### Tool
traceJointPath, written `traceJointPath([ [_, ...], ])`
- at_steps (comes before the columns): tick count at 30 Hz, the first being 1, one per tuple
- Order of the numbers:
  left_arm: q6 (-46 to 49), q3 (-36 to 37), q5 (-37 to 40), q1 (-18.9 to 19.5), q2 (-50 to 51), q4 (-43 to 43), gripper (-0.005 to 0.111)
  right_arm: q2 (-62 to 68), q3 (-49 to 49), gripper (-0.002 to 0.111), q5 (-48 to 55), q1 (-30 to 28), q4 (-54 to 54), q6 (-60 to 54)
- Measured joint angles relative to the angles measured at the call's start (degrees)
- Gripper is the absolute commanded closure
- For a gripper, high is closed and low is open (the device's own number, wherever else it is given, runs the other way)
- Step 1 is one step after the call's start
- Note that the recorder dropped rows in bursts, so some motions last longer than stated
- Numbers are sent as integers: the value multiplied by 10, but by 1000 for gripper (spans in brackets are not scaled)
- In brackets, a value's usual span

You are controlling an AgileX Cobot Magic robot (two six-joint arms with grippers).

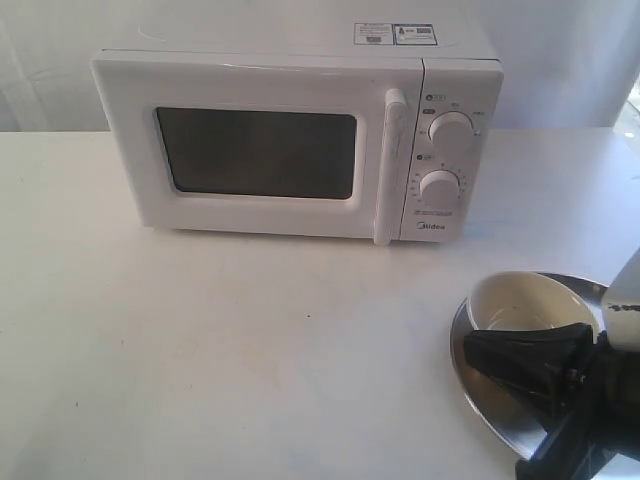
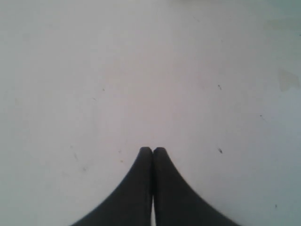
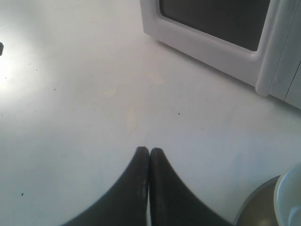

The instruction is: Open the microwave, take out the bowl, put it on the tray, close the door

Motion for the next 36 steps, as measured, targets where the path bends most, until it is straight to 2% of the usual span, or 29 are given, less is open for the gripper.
traceJointPath([
  [5,205,0,42,42,-170,-4,107,0,0,108,0,0,0,0],
  [8,259,0,60,54,-262,-7,107,0,0,108,0,0,0,0],
  [10,245,0,82,59,-299,-23,107,0,0,108,0,0,0,0],
  [15,139,0,171,63,-356,-87,107,0,0,108,-1,0,0,0],
  [21,111,1,283,93,-361,-121,107,0,1,108,-1,0,1,0],
  [27,104,1,368,98,-361,-172,107,0,1,108,-2,0,1,0],
  [32,106,1,370,98,-361,-188,107,0,1,108,-2,0,1,0],
  [36,129,1,325,99,-361,-196,107,0,1,108,-2,0,1,0],
])
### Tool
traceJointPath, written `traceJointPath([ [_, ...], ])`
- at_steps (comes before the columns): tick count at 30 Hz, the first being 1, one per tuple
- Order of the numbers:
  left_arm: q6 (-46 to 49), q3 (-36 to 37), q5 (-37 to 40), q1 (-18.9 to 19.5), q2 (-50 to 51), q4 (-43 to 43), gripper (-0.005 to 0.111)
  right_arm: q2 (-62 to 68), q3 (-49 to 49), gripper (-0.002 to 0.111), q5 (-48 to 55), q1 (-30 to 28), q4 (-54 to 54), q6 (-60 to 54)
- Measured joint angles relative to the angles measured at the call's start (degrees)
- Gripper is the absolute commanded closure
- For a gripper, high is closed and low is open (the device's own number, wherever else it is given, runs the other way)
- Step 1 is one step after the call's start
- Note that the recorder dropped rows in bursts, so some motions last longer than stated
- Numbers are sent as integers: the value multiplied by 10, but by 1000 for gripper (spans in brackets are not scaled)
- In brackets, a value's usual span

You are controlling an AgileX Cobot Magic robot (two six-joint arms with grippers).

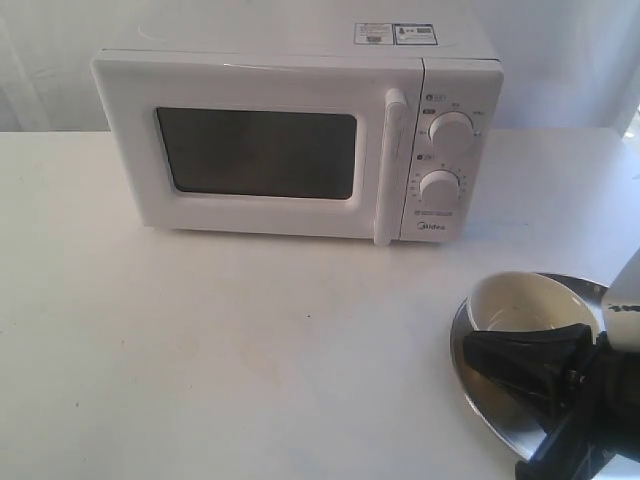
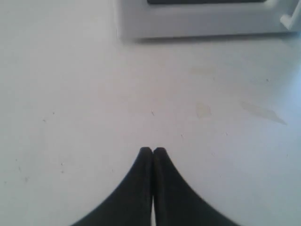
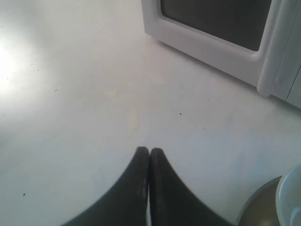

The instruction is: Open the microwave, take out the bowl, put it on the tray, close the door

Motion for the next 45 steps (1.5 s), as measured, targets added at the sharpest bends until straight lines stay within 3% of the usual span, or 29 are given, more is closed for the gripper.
traceJointPath([
  [4,12,0,-26,0,0,-62,107,0,0,108,0,0,0,0],
  [10,67,0,9,0,0,-194,107,0,0,108,0,0,1,0],
  [18,325,0,44,0,0,-350,107,0,0,108,0,0,1,0],
  [20,296,0,39,0,0,-324,107,-1,0,108,0,0,1,0],
  [25,-43,0,1,0,0,-57,107,-1,0,108,0,0,1,0],
  [28,-163,0,-14,0,0,46,107,-3,0,108,0,0,1,0],
  [37,-333,1,-28,0,0,253,107,-3,0,108,0,0,1,0],
  [41,-391,1,-32,0,0,304,107,-3,0,108,0,0,1,0],
  [45,-393,1,-32,0,0,314,107,-3,0,108,0,0,1,0],
])
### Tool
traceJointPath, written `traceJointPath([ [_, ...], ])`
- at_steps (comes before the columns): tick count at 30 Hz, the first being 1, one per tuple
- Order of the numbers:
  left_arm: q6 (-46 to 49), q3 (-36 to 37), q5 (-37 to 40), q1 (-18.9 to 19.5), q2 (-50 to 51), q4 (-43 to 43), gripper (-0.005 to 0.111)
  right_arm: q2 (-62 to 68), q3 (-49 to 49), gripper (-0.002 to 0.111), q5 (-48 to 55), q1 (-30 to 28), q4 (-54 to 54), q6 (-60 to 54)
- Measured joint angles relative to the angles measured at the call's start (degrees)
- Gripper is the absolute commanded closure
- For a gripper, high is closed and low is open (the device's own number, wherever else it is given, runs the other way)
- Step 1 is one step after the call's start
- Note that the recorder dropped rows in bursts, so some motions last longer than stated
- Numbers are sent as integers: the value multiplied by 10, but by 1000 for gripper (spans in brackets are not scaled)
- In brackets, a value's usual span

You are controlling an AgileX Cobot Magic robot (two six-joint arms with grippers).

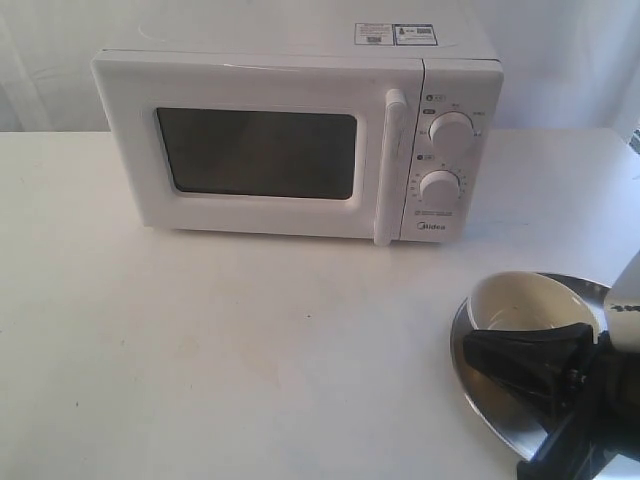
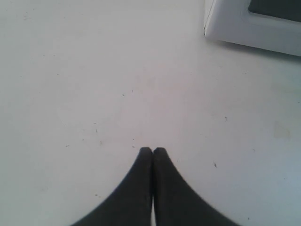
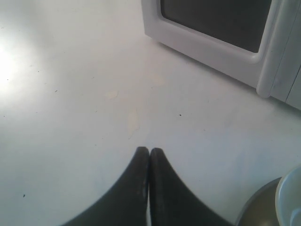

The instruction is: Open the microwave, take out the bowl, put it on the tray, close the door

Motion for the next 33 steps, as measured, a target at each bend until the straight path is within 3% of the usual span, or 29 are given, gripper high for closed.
traceJointPath([
  [4,36,0,0,-3,0,1,107,0,0,108,0,0,0,0],
  [12,90,0,-6,-57,0,-12,107,0,0,108,0,0,0,0],
  [33,109,0,-11,-57,0,-17,107,0,0,108,0,0,0,0],
])
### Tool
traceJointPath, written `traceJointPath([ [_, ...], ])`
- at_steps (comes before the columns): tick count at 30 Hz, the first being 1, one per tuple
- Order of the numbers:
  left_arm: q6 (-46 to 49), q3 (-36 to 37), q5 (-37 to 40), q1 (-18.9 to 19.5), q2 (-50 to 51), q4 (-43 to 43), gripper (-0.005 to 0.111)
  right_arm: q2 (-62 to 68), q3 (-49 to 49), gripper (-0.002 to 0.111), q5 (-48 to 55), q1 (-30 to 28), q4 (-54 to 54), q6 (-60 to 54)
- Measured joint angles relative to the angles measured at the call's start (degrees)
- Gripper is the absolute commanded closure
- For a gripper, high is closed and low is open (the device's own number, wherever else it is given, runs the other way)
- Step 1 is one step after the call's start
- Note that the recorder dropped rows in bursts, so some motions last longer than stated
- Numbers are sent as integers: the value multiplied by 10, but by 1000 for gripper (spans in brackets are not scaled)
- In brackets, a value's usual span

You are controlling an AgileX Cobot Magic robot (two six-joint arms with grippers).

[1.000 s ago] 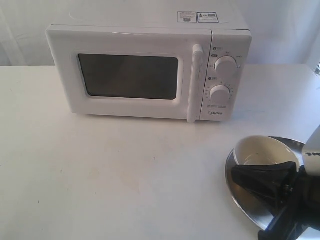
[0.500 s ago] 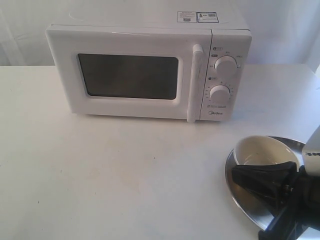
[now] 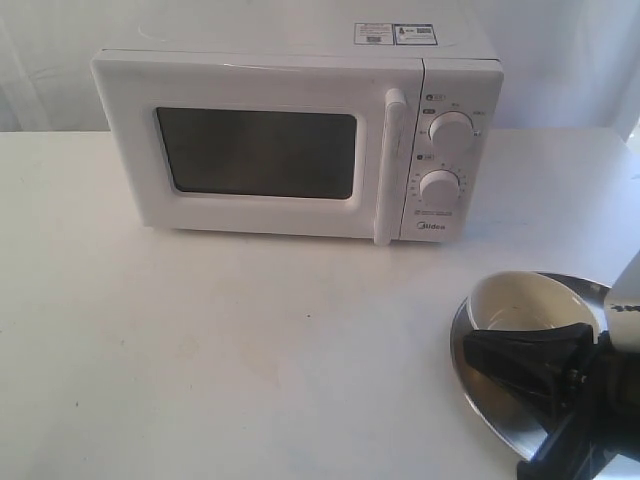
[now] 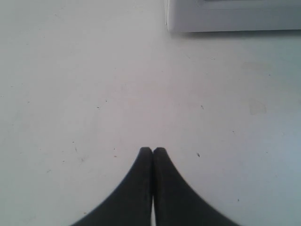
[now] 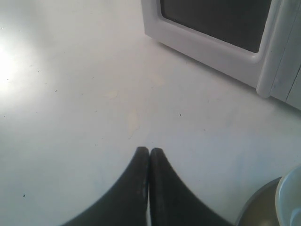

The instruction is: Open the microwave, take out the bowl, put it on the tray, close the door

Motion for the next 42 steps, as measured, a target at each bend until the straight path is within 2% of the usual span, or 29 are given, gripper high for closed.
traceJointPath([
  [13,0,0,0,0,0,0,107,-2,2,108,-1,0,0,7],
  [15,0,0,0,0,0,0,107,-16,13,108,-1,0,0,55],
  [19,0,0,0,0,0,0,107,-105,53,108,-1,0,2,237],
  [23,0,0,0,0,0,0,107,-221,116,108,4,-7,54,302],
  [30,0,0,0,0,0,0,107,-371,138,108,32,-72,93,320],
  [37,0,0,0,0,0,0,107,-381,138,108,34,-90,89,321],
  [42,0,0,0,0,0,0,107,-381,138,108,34,-92,6,320],
])
